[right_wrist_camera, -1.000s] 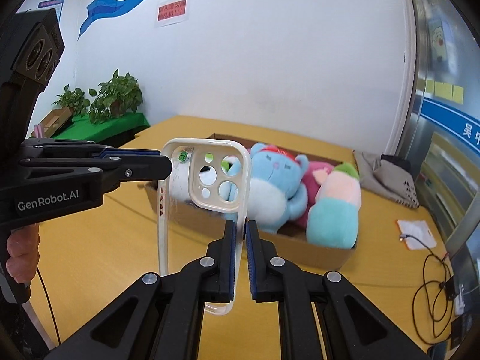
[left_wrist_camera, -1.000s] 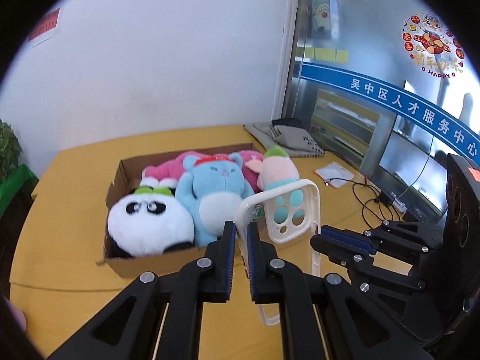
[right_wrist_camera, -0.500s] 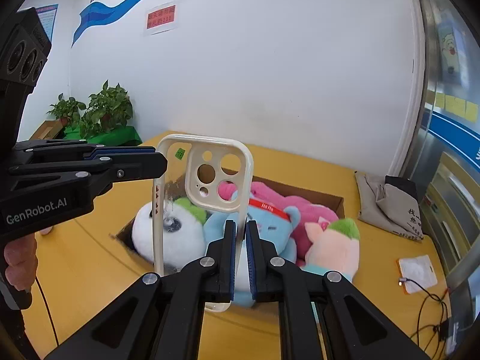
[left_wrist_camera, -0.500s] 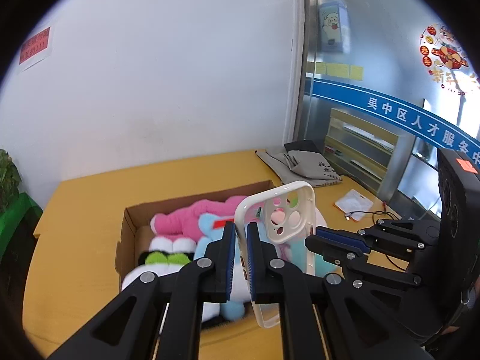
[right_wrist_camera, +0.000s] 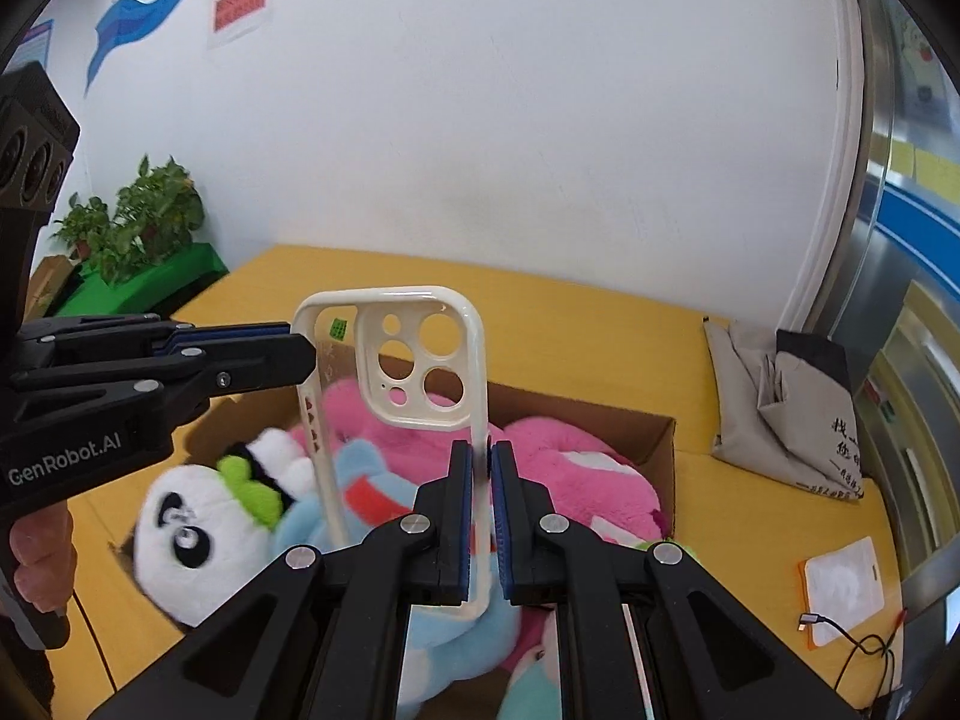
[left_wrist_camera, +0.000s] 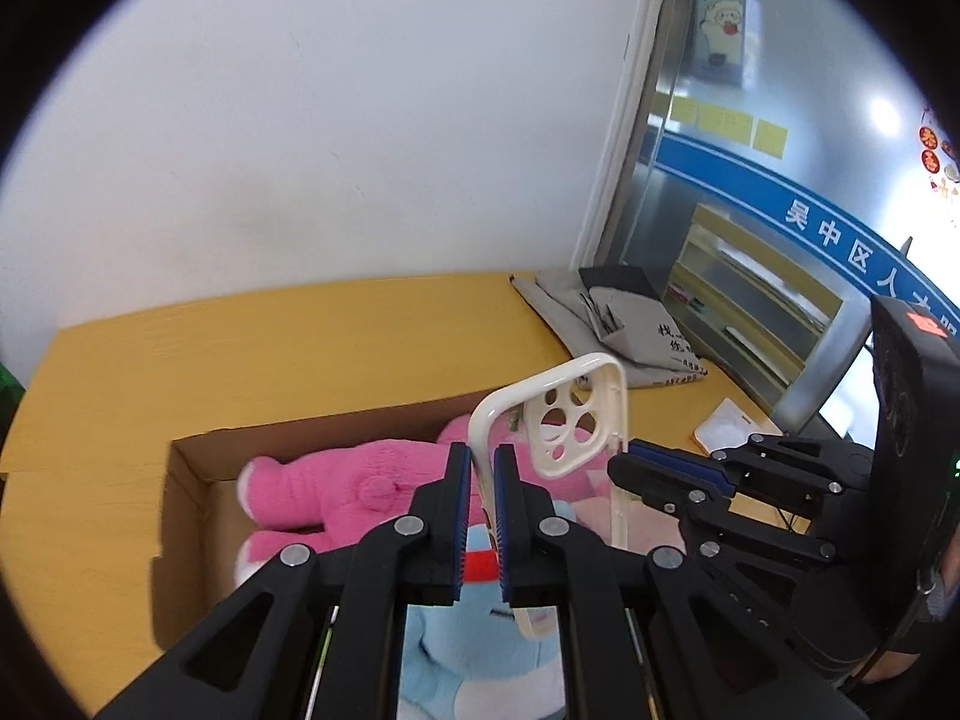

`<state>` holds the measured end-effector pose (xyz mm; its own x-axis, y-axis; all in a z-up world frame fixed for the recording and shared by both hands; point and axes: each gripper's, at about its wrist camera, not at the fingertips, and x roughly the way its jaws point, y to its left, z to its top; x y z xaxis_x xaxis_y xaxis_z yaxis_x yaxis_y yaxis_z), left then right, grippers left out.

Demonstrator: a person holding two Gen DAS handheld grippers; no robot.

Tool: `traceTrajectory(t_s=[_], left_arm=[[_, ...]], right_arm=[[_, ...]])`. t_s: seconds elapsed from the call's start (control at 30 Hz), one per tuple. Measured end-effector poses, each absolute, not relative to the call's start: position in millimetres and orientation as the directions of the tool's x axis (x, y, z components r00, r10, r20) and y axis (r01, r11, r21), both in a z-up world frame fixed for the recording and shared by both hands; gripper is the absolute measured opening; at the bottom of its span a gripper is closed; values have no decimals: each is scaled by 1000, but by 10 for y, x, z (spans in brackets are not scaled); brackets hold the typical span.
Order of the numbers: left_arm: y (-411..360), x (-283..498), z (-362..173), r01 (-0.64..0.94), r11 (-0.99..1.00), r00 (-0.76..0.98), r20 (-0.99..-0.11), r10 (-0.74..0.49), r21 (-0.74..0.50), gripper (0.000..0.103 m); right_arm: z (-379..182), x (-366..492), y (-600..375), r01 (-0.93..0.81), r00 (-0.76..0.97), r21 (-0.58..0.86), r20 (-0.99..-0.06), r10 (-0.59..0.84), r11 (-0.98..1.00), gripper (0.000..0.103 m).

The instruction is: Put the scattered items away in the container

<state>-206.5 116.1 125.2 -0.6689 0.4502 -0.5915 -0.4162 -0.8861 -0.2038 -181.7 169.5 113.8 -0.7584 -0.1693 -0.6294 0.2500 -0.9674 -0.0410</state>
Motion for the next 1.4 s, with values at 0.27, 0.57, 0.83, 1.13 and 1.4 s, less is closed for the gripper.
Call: traceTrajectory(t_s=[0.27, 0.57, 0.83, 1.13, 1.4], left_arm=[[1729, -2623, 737, -430, -876, -556, -701, 446, -216, 6], [1630, -2444, 730, -398, -900, -608, -682, 405, -179, 41], [683, -1460, 778, -258, -958, -754, -594, 281, -125, 74], [-393, -822, -16, -100, -950, -684, -672, 282, -296, 78], [-406, -537, -70, -125, -983, -672, -717, 185, -137, 76]], right_arm=[[531, -2266, 2149, 167, -651, -1, -752, -110, -986, 6], [665, -1982, 2329, 191, -704, 53, -688, -174, -980, 67], [535, -861, 2535, 168, -771, 70, -612, -175, -983, 100], [-129, -878, 2450, 103, -680, 65, -724, -118, -993, 101], [-152, -554, 2340, 57, -698, 23, -714, -56, -998, 101]])
